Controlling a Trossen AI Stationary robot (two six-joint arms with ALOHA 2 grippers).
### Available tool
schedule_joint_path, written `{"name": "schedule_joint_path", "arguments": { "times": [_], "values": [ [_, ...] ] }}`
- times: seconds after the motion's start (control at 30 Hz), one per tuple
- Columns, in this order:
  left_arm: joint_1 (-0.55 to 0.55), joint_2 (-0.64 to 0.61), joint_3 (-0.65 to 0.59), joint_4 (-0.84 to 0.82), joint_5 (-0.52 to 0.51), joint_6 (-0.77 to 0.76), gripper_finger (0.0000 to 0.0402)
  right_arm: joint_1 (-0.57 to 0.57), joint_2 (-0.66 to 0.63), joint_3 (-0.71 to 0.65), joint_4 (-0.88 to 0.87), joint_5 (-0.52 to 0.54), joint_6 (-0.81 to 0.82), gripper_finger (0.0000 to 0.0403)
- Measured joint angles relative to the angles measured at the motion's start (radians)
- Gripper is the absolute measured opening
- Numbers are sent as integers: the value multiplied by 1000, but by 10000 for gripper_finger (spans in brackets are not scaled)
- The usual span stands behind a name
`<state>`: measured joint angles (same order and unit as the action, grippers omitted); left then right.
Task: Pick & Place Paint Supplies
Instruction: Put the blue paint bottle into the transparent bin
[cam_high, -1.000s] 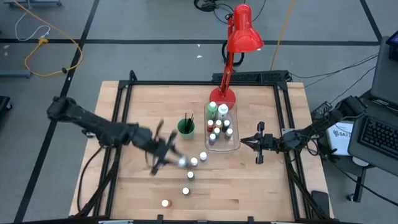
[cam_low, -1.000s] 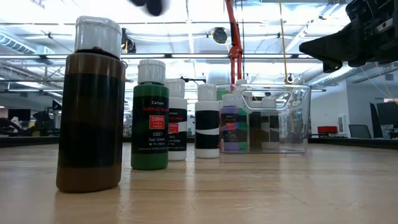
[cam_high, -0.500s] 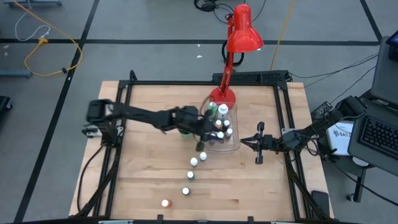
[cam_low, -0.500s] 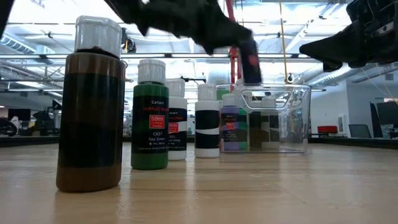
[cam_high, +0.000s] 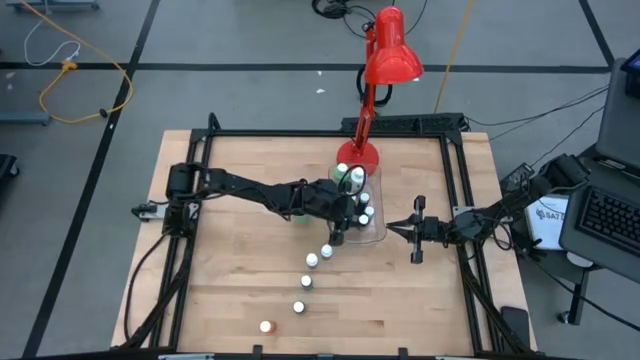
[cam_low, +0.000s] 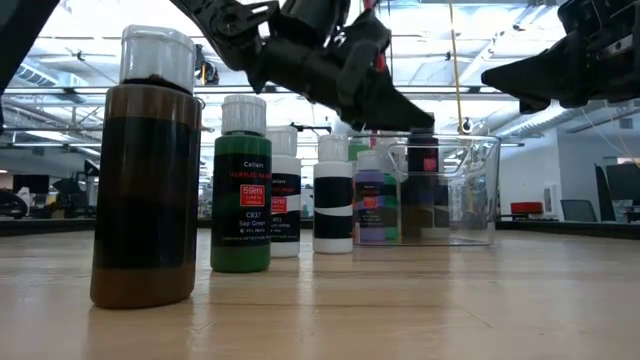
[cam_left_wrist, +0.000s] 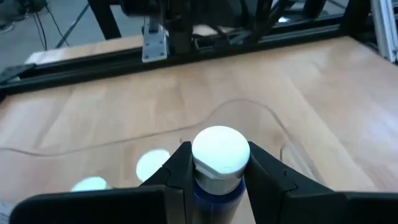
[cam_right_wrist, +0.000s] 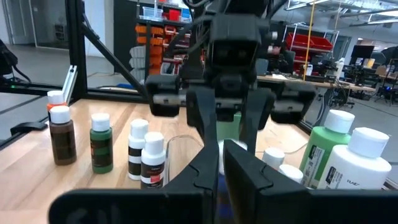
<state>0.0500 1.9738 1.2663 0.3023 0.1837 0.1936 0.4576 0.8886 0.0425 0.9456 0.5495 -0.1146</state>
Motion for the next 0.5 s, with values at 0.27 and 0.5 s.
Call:
{"name": "schedule_joint_path", "arguments": {
  "times": [0.27, 0.5],
  "values": [
    [9, 30, 0, -19, -4, -5, 93, 0, 0, 0, -2, 0, 1, 20],
    [10, 62, 1, 1, -10, -17, 97, 0, 0, 0, -1, 0, 1, 20]
  ]
}}
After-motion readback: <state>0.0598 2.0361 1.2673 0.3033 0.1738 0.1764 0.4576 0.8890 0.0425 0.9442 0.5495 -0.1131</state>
